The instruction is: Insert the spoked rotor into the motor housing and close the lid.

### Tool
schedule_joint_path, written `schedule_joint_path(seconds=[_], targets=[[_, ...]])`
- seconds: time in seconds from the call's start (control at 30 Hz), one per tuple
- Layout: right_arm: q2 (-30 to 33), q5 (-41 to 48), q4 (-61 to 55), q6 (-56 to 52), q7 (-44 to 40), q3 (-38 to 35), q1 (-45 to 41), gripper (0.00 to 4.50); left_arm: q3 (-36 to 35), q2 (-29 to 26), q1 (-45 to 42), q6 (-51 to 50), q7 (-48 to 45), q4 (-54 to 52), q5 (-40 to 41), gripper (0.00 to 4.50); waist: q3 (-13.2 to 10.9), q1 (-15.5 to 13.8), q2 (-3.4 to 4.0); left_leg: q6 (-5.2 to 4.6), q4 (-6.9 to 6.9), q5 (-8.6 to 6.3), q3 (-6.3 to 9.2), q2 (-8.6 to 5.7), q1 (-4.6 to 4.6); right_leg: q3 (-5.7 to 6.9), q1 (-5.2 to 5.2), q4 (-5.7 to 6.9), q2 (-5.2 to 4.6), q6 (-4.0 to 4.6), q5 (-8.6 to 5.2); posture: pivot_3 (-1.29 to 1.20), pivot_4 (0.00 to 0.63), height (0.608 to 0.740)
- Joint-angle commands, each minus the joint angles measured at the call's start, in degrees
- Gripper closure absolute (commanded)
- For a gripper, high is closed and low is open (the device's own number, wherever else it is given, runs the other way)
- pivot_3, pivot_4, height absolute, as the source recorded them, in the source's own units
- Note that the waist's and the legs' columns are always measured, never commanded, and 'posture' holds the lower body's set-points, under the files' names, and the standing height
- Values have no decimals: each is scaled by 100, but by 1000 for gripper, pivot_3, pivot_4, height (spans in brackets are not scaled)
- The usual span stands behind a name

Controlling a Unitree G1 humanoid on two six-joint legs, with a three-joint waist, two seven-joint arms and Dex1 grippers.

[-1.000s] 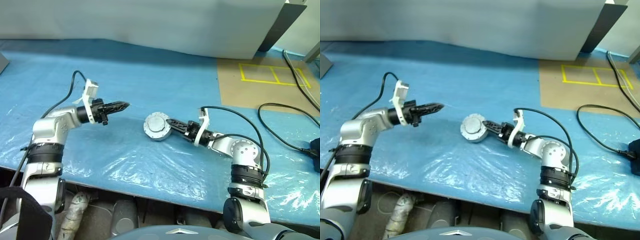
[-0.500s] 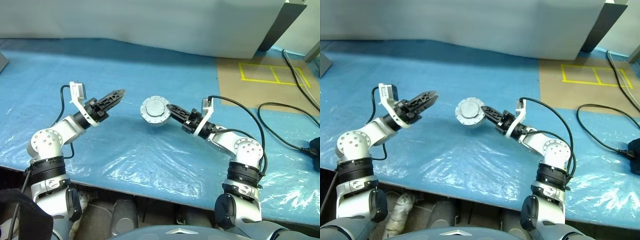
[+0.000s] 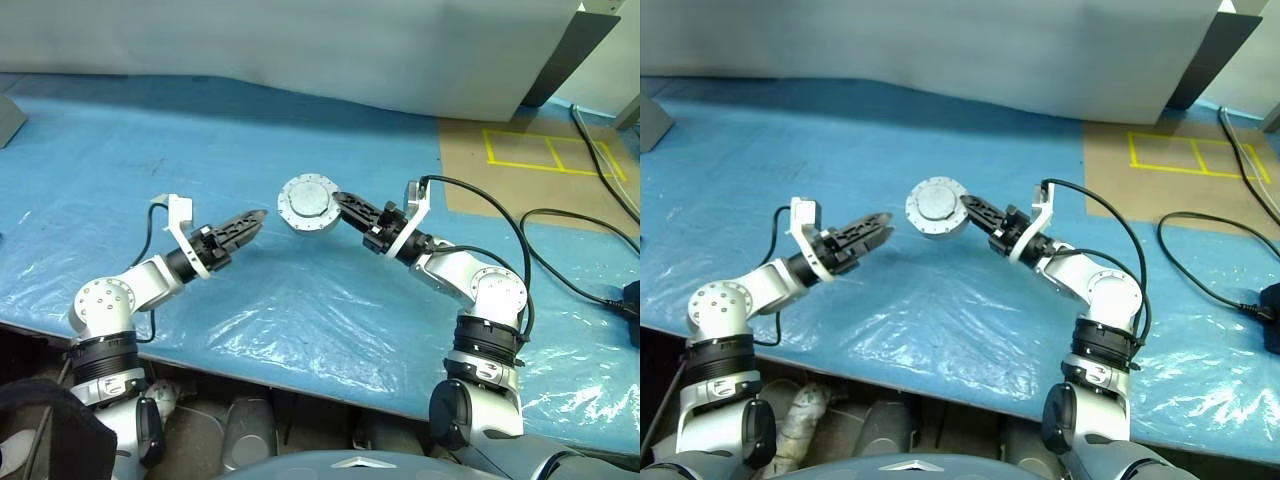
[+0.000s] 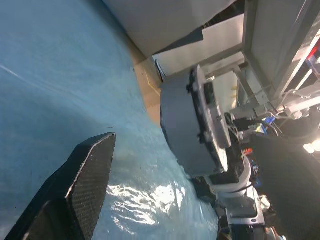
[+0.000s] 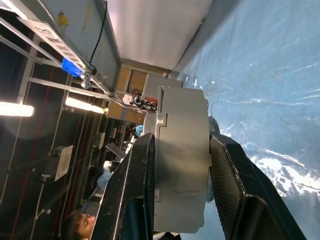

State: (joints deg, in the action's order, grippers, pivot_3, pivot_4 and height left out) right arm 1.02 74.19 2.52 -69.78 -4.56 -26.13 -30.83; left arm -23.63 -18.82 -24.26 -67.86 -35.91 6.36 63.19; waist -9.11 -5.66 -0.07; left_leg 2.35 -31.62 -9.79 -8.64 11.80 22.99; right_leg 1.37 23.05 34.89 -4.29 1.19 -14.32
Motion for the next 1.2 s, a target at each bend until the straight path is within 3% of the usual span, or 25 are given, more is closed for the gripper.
schedule_joint_path(seconds=[0.03,0.4,1.2], targets=[[12,423,-287,131,-57,119,-191,3268,136,88,-177,104,-23,-63,58,33,0,0,0,0,-4,0,4,0,2,2,0,2,0,0,0,0,150,740],[125,447,-300,291,-33,328,-131,3268,353,671,-594,457,93,438,-57,33,0,-2,0,0,-54,0,14,0,12,3,-1,38,-4,-6,4,0,150,740],[245,444,-299,431,-25,517,-61,3268,557,1165,-1040,1027,-59,1220,-462,33,0,-3,0,-1,-71,0,17,0,12,1,-1,59,-6,-8,5,0,150,740]])
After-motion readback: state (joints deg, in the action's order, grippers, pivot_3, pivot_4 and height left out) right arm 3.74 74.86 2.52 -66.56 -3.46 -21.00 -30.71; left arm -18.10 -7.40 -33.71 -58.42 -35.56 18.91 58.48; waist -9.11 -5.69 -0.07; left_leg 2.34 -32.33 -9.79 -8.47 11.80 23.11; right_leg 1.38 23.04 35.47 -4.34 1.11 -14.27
